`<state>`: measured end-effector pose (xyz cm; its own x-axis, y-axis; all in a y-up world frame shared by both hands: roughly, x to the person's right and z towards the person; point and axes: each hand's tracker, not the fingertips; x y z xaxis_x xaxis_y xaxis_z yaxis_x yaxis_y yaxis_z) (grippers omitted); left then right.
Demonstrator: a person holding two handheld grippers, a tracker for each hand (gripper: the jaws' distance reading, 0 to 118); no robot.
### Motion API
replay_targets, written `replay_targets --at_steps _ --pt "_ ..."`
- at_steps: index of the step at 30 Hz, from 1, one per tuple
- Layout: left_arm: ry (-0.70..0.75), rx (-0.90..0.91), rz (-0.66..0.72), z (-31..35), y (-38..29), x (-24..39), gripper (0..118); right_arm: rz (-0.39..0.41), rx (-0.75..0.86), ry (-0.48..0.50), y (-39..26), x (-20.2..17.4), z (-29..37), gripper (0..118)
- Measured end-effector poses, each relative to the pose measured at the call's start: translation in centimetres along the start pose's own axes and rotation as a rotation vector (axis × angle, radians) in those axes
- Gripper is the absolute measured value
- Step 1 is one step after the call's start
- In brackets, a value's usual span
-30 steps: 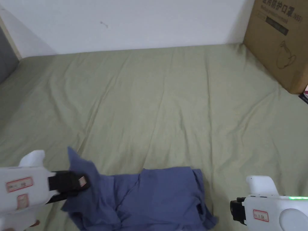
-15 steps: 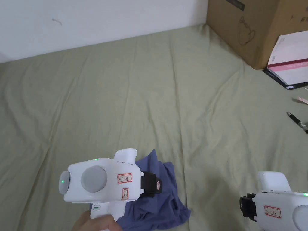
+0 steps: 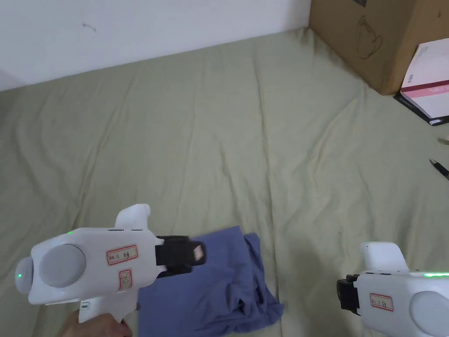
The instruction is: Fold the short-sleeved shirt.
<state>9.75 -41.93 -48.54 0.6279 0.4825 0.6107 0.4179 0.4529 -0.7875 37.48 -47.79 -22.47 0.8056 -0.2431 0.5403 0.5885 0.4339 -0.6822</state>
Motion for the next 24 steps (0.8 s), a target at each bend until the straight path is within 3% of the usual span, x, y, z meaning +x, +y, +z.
replay_targets --at_steps 2,9,24 --pt "0.112 -0.014 -0.01 -1.0 -0.7 -1.1 2 0.016 0.0 0.005 0.0 -0.4 -0.2 0" --pt "-0.04 -0.183 -0.058 -6.9 -3.7 1.6 1 0.027 -0.006 0.009 -0.1 -1.0 -0.4 0" --pt "-0.126 -0.29 -0.113 -12.5 -5.9 7.4 1 -0.014 -0.016 -0.002 -0.8 0.3 -0.2 0"
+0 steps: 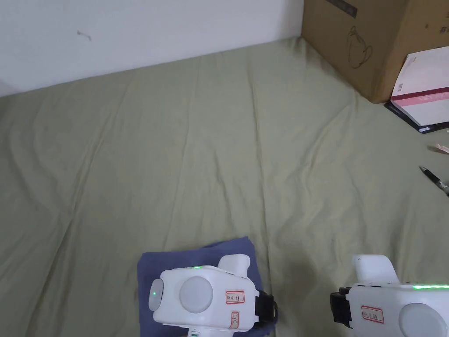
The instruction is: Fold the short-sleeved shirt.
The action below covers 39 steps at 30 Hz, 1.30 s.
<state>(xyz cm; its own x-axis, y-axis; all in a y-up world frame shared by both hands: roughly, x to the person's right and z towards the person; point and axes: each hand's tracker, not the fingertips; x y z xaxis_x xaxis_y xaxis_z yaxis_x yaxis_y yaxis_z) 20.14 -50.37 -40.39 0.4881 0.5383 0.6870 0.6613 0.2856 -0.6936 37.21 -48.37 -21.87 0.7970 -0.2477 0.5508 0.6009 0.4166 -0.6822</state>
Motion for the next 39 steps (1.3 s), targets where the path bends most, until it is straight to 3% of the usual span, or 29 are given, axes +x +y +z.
replay_targets --at_steps 4,10,16,19,23,25,28,29,30,31,33,35,39 --pt "-0.095 0.02 0.011 1.3 -0.4 0.5 1 0.018 0.004 -0.003 0.2 -0.6 0.6 0" --pt "-0.003 0.232 -0.026 10.0 -1.6 -2.5 1 0.074 0.044 0.024 1.5 -3.2 2.0 0" --pt "0.09 0.388 0.18 17.6 -5.4 -11.2 1 0.191 0.112 0.112 4.1 -9.3 2.2 0" --pt "0.07 0.401 0.255 19.0 -7.7 -14.6 1 0.23 0.11 0.172 5.4 -12.7 1.0 0" --pt "0.046 0.435 0.317 19.3 -9.8 -16.9 1 0.261 0.052 0.165 5.5 -16.0 -2.9 0" --pt "0.01 0.435 0.351 18.8 -10.4 -17.5 1 0.275 0.023 0.2 4.9 -16.4 -5.3 0" --pt "0.001 0.421 0.379 17.6 -10.9 -18.3 1 0.296 -0.072 0.136 3.6 -16.4 -9.4 0" --pt "0.001 0.414 0.385 17.2 -11.0 -18.5 1 0.268 -0.065 0.153 3.2 -16.0 -9.8 0" --pt "-0.007 0.408 0.387 16.9 -11.2 -18.7 5 0.232 -0.028 0.187 3.1 -15.7 -9.5 0" --pt "-0.026 0.4 0.385 16.6 -11.2 -18.8 15 0.208 -0.019 0.202 3.3 -15.4 -9.2 0" --pt "-0.069 0.386 0.387 15.7 -11.2 -19.1 71 0.213 -0.05 0.205 4.0 -14.9 -8.8 0" --pt "-0.095 0.387 0.392 15.1 -10.7 -19.4 105 0.221 -0.054 0.208 3.9 -15.0 -8.8 0" --pt "-0.113 0.38 0.409 13.8 -9.3 -20.2 111 0.237 -0.044 0.194 3.7 -15.2 -8.8 0"
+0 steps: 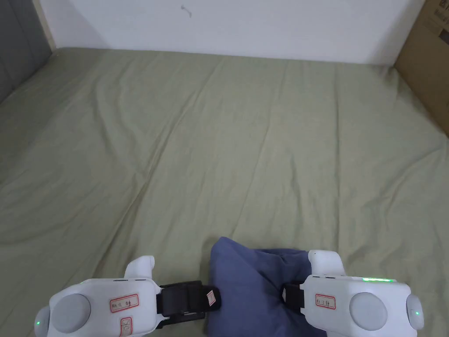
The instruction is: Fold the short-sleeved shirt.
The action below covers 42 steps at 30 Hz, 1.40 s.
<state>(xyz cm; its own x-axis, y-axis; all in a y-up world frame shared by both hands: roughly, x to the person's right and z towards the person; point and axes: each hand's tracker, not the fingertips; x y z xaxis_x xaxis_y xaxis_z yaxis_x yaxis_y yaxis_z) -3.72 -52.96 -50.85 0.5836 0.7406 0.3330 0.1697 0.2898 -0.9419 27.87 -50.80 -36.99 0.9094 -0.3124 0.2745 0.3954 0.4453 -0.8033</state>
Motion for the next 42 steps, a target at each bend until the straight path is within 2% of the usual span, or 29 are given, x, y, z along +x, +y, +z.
replay_targets --at_steps 4,6,9,10,11,12,15,17,18,19,20,21,23,26,30,33,39,42 --pt "-0.178 -0.002 0.105 -1.8 1.4 -0.9 111 -0.006 -0.005 0.013 0.1 0.3 0.0 0" --pt "-0.211 -0.026 0.159 -2.8 2.2 -1.2 111 -0.015 -0.004 0.018 0.1 0.3 0.1 0" --pt "-0.246 -0.034 0.154 -4.6 2.9 -1.4 108 -0.018 -0.003 0.022 0.0 0.4 0.1 0" --pt "-0.244 -0.042 0.154 -5.3 3.0 -1.3 98 -0.018 -0.003 0.023 0.0 0.4 0.1 0" --pt "-0.22 -0.071 0.162 -6.0 3.1 -1.1 50 -0.017 -0.004 0.025 0.1 0.5 0.0 0" --pt "-0.237 -0.081 0.158 -6.6 3.0 -0.9 22 -0.019 -0.005 0.028 0.1 0.5 0.0 0" --pt "-0.303 -0.159 0.13 -8.0 3.1 -0.4 22 -0.025 -0.005 0.033 0.0 0.5 0.0 0" --pt "-0.202 -0.165 0.151 -8.6 2.9 -0.2 22 -0.028 -0.006 0.032 0.1 0.5 0.0 0" --pt "-0.072 -0.172 0.113 -8.9 2.7 -0.4 22 -0.029 -0.006 0.027 0.1 0.5 0.0 0" --pt "-0.049 -0.182 0.126 -9.0 2.6 -1.1 22 -0.033 -0.006 0.032 0.1 0.5 0.0 0" --pt "-0.216 -0.16 0.18 -8.4 2.7 -1.2 22 -0.036 -0.004 0.025 0.1 0.3 0.0 0" --pt "-0.224 -0.156 0.196 -8.1 2.7 -1.0 22 -0.039 0.0 0.025 0.1 0.2 0.1 0" --pt "-0.156 -0.17 0.111 -7.7 2.7 -0.5 22 -0.037 0.004 0.024 0.3 -0.2 0.7 0" --pt "-0.147 -0.184 0.11 -7.0 3.3 -0.2 22 -0.015 0.04 -0.004 0.7 -1.1 1.6 0" --pt "-0.057 -0.177 0.017 -3.9 4.7 -0.7 22 0.007 0.111 -0.03 1.6 -1.8 3.8 0" --pt "0.062 -0.157 -0.049 0.6 6.7 -2.2 22 0.01 0.137 -0.04 2.3 -2.1 5.0 0" --pt "0.374 -0.102 -0.062 10.9 11.3 -7.6 21 -0.013 0.124 -0.061 2.4 -2.1 4.6 0" --pt "0.646 -0.1 -0.128 15.6 13.4 -8.9 22 0.002 0.099 -0.08 2.3 -2.6 3.8 0"
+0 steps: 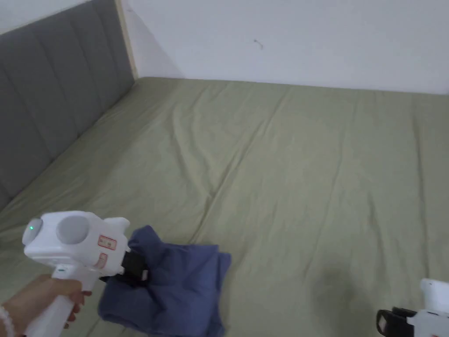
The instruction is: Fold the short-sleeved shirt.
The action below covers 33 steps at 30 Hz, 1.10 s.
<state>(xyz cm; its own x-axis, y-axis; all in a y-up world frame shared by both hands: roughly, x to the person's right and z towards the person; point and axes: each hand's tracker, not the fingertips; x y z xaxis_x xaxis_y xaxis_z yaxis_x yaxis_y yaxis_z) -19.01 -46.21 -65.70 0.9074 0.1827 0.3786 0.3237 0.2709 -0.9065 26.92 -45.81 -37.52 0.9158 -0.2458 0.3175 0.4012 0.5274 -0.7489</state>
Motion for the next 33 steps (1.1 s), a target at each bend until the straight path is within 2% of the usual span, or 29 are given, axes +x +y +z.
replay_targets --at_steps 4,5,8,9,10,11,13,14,15,16,17,18,19,23,27,33 --pt "0.378 -0.021 -0.042 1.5 1.7 -5.2 23 0.028 -0.034 -0.004 -0.1 -0.9 -1.1 0" --pt "0.47 -0.031 -0.066 1.4 2.0 -6.4 29 0.032 -0.042 -0.001 0.0 -1.2 -1.4 0" --pt "0.697 -0.068 -0.146 0.7 2.6 -8.3 80 0.055 -0.062 0.005 0.0 -1.8 -2.0 0" --pt "0.765 -0.079 -0.169 0.7 2.5 -8.6 86 0.058 -0.064 0.002 0.0 -2.0 -2.2 0" --pt "0.722 -0.035 -0.179 0.2 2.3 -8.7 90 0.062 -0.069 0.003 0.0 -2.1 -2.4 0" --pt "0.744 -0.028 -0.189 -0.3 2.2 -9.0 95 0.065 -0.078 0.008 0.0 -2.2 -2.5 0" --pt "0.816 -0.014 -0.168 -0.3 1.8 -8.9 94 0.071 -0.085 0.009 0.0 -2.3 -2.5 0" --pt "0.833 -0.001 -0.162 0.2 1.7 -8.7 92 0.075 -0.089 0.007 -0.1 -2.2 -2.5 0" --pt "0.804 0.002 -0.145 0.5 1.7 -8.7 81 0.077 -0.092 0.007 -0.1 -2.2 -2.5 0" --pt "0.763 0.012 -0.116 1.0 1.6 -8.5 58 0.079 -0.096 0.007 -0.2 -2.1 -2.5 0" --pt "0.713 0.018 -0.087 1.6 1.5 -8.1 13 0.076 -0.099 0.004 -0.3 -1.9 -2.5 0" --pt "0.659 0.02 -0.057 2.3 1.3 -7.6 0 0.073 -0.102 0.005 -0.3 -1.7 -2.4 0" --pt "0.627 0.025 -0.036 3.0 1.2 -7.1 0 0.068 -0.101 0.005 -0.4 -1.6 -2.3 0" --pt "0.462 0.274 0.034 6.8 0.1 -2.3 0 0.048 -0.088 0.018 -0.8 -0.9 -1.3 0" --pt "0.253 0.343 -0.016 9.0 -2.0 4.9 0 0.03 -0.057 0.03 -1.0 -0.3 0.5 0" --pt "0.2 0.426 -0.116 9.5 -4.9 15.0 0 0.031 0.035 0.042 -0.7 0.4 3.5 0"
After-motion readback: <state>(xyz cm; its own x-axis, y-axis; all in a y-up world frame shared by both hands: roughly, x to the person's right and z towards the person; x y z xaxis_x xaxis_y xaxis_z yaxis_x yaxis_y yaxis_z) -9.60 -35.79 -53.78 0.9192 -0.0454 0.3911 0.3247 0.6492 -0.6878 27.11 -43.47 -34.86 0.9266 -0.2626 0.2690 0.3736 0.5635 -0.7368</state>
